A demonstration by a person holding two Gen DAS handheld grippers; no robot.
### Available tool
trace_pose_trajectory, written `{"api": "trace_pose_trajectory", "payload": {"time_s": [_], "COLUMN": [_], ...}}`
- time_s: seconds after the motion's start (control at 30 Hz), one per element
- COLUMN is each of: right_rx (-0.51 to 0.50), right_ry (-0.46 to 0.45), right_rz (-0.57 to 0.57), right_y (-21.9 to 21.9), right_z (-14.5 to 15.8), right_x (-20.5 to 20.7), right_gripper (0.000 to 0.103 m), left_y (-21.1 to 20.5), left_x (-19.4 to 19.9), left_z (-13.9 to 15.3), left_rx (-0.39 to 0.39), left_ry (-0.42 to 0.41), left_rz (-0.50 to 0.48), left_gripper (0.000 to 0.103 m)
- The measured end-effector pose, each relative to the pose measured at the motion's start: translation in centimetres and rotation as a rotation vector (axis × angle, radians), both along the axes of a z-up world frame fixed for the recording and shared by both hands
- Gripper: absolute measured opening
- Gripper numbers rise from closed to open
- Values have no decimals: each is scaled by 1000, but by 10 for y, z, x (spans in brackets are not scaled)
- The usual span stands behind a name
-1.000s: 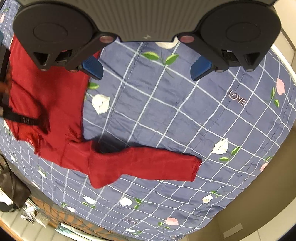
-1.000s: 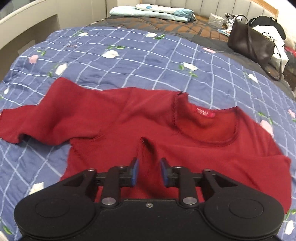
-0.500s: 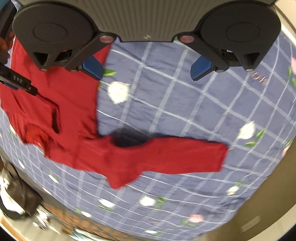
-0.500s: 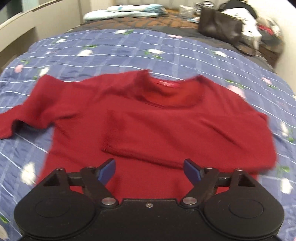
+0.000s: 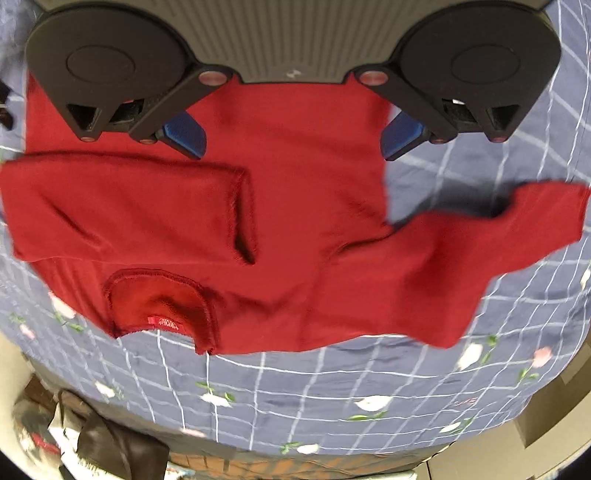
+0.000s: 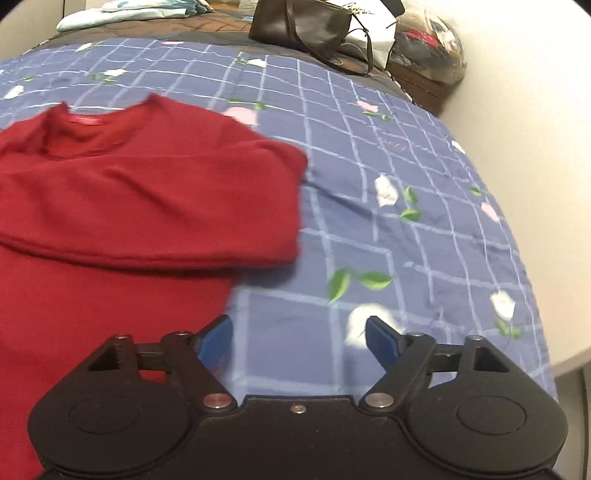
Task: Fold small clothes
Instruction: 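Open the right gripper to release the sleeve and withdraw, then move the left gripper to the cuff of the other sleeve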
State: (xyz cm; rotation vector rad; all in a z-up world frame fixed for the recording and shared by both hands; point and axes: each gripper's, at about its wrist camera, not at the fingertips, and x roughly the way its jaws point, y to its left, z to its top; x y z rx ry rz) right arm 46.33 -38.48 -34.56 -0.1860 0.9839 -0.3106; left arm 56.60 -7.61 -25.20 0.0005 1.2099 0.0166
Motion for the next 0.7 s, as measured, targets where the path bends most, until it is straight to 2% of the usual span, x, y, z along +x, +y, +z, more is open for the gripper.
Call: {"api": "trace_pose_trajectory", "payload": {"time_s": [0.13, 0.27, 0.37, 0.43, 0.47, 0.53, 0.57, 0.7], "right_rx": [-13, 3, -19, -12, -4, -12, 11, 258], "right_ry": [-2, -48, -71, -96, -94, -60, -46, -56], "right_rz": [67, 196, 270, 288, 292, 277, 243, -68], "right_y": [-22, -22, -14, -12, -12, -12, -15, -40], "right_z": [-16, -19, -17, -13, -12, -12, -10, 3], "right_x": [23, 33, 36, 36, 38, 41, 43, 38], "right_gripper": [60, 56, 46, 30, 25, 10, 8, 5], "left_y": [-20, -28, -27, -26, -25, -26, -26, -29], "left_x": [21, 30, 33, 33, 33, 35, 35, 36], "left_z": [-25, -41, -47, -48, -48, -50, -51, -55], "left_rx": [43, 73, 86, 86, 88, 92, 97, 110], "left_ry": [20, 54, 71, 75, 77, 80, 83, 83], "left_rz": [21, 67, 87, 96, 98, 102, 105, 99], "left_gripper": [102, 102, 102, 102, 102, 103, 103, 103]}}
